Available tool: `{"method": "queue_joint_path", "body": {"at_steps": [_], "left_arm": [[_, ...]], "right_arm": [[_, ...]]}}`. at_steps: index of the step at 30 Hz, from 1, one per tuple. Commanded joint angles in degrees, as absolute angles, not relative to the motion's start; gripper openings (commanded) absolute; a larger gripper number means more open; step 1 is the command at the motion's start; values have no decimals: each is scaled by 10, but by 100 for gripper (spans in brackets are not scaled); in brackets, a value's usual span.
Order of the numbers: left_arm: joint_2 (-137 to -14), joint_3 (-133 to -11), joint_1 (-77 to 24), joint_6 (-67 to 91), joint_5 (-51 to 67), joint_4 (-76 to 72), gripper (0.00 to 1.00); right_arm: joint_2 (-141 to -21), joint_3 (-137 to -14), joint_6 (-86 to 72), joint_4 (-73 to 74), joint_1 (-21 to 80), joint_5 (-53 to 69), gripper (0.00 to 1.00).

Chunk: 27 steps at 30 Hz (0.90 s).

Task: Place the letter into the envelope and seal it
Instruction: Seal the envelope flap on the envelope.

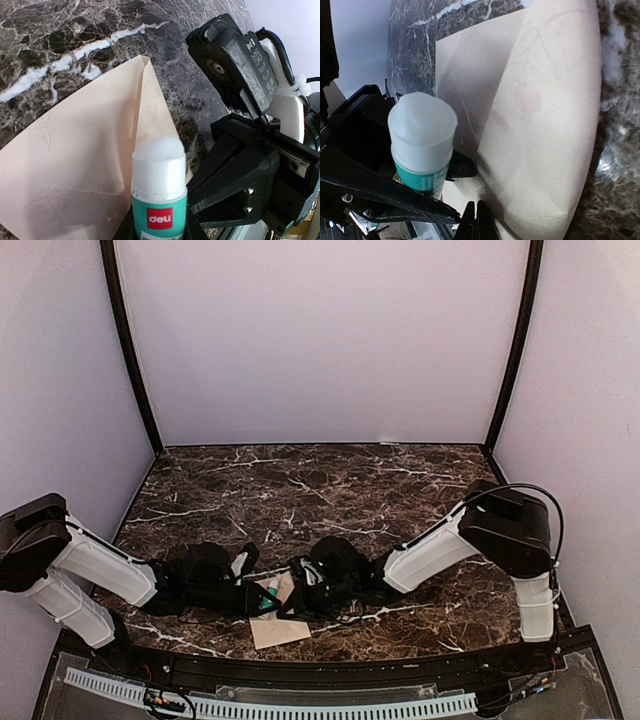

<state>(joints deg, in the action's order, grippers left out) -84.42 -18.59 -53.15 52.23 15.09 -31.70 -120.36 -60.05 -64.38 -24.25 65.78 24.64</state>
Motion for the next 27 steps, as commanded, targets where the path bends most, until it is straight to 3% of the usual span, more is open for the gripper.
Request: {"method": "queue_joint_path", "body": {"at_steps": [1,21,27], "left_arm": [[-852,-169,-539,520,153,-278,0],[-706,-235,-538,468,102,-178,0],[-730,-250,-538,453,111,-184,0]], "right_arm": [[-1217,-606,-618,-213,654,190,0],[-1103,-526,-588,-191,670,225,0],[-1104,-533,-588,-200,670,234,0]]}}
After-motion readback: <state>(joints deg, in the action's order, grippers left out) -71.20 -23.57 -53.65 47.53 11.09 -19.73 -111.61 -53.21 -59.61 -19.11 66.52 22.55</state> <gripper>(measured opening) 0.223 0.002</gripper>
